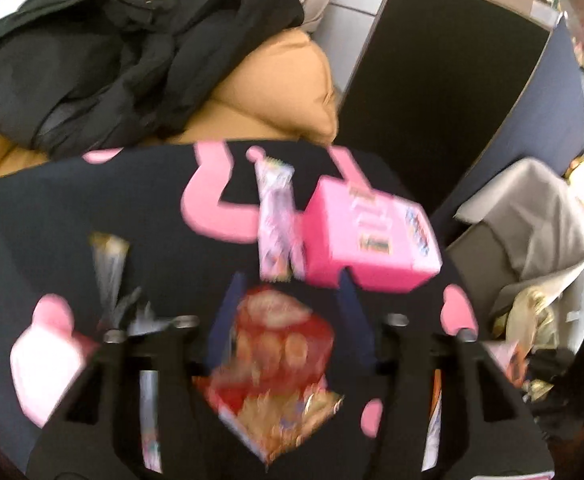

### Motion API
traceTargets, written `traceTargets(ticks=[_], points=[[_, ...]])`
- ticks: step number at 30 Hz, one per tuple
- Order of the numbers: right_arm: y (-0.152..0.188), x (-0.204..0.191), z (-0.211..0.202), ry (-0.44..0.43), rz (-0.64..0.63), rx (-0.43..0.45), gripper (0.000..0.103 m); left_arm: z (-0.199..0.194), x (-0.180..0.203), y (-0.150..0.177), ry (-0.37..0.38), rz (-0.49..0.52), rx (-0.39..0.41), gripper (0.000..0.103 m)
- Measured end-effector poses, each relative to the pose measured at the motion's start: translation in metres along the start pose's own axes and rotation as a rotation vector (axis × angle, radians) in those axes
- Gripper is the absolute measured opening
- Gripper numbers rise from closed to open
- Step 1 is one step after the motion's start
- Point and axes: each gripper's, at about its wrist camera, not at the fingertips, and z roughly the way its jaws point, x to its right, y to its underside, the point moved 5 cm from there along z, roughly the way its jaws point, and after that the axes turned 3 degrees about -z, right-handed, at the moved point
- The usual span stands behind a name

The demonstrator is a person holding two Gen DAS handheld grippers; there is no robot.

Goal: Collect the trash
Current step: 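Grasp the pink candy stick with the left tool while the right tool holds the orange bag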

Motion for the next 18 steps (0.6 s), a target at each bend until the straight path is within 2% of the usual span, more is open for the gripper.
traceTargets(ticks=[2, 5, 11, 14, 18], points=[[0.002, -0.001, 0.001, 0.009, -0.017, 0.008, 0.018, 0.013, -0.004, -0.014, -0.043, 0.033, 0.007, 0.049], [0.004, 0.000, 0.002, -0.007, -0.014, 0.017, 0.018, 0.041, -0.011, -0.030, -0.088, 0.049, -0.035, 0.032], [0.007, 0.009, 0.007, -0.024, 0.020, 0.015, 0.018, 0.077, -0.008, -0.039, -0.058, 0.056, -0.123, 0.031], [0.009, 0.009, 0.009, -0.013, 0.014, 0.014, 0.018, 0.080, -0.008, -0.035, -0.080, 0.065, -0.135, 0.011], [0.010, 0.009, 0.008, -0.021, 0.023, 0.019, 0.018, 0.066, -0.009, -0.024, -0.096, 0.071, -0.098, 0.005]])
